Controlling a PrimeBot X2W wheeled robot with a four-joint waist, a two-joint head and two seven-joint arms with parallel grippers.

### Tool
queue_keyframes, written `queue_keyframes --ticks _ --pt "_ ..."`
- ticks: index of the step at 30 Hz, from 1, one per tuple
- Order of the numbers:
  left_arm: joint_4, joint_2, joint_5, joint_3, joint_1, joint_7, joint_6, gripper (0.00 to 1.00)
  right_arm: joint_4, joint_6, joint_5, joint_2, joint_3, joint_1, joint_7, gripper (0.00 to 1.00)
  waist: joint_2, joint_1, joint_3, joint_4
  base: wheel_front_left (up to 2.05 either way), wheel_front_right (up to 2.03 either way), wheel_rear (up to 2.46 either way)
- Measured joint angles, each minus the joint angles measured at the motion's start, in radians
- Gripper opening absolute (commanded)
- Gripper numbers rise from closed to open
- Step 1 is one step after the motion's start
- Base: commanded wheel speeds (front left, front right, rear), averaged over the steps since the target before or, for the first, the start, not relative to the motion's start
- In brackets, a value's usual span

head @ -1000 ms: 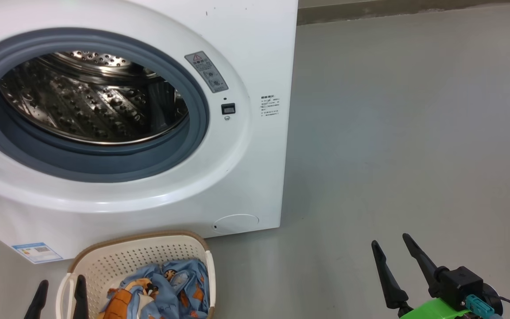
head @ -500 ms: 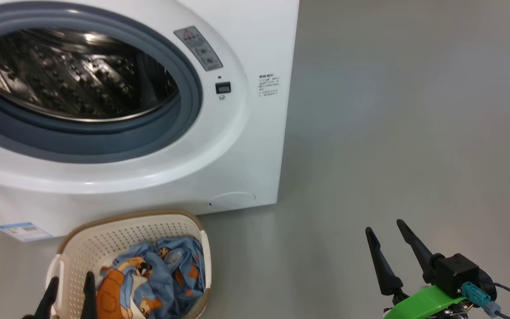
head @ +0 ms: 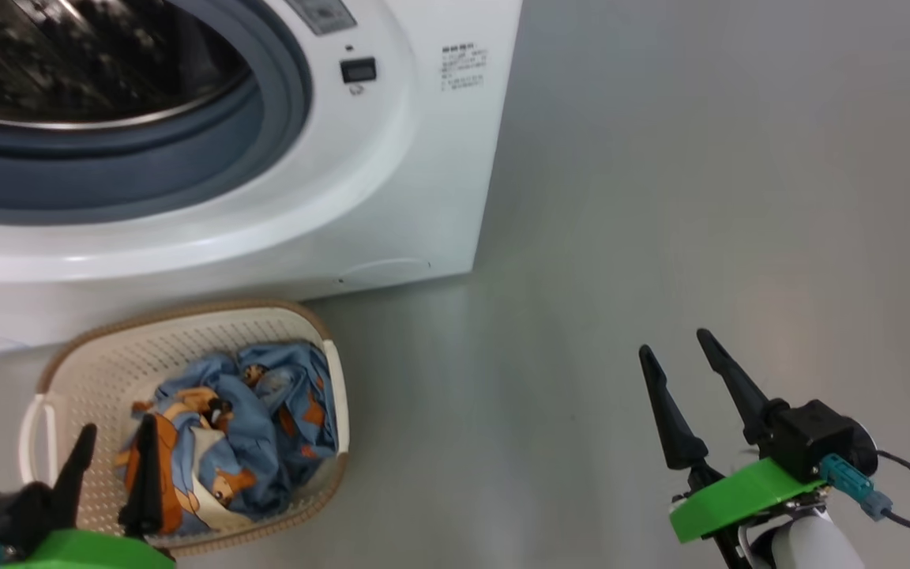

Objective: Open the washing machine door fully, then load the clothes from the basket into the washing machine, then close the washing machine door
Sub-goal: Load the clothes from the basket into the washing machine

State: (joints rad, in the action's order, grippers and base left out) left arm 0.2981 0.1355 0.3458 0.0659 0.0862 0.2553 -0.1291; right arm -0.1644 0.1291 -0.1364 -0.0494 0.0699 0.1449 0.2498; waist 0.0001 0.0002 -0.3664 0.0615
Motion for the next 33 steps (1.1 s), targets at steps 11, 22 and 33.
queue_keyframes --ticks 11,22,33 --pt "0.125 0.064 0.07 0.002 0.13 0.0 0.0 1.0 0.036 0.0 -0.033 0.0 0.016 0.049 0.0 1.0 0.0 0.0 -0.155 0.036 0.0 0.0 0.0" --pt "0.343 0.164 0.188 -0.086 0.219 0.0 0.0 1.0 0.062 0.0 -0.07 -0.001 0.045 0.087 0.0 1.0 0.0 -0.0001 -0.287 0.083 0.0 0.0 0.0" --pt "0.477 0.271 0.385 -0.242 0.286 -0.013 0.0 1.0 0.068 0.0 -0.121 -0.001 0.072 0.114 0.0 1.0 0.0 -0.0002 -0.393 0.137 0.0 0.0 0.0"
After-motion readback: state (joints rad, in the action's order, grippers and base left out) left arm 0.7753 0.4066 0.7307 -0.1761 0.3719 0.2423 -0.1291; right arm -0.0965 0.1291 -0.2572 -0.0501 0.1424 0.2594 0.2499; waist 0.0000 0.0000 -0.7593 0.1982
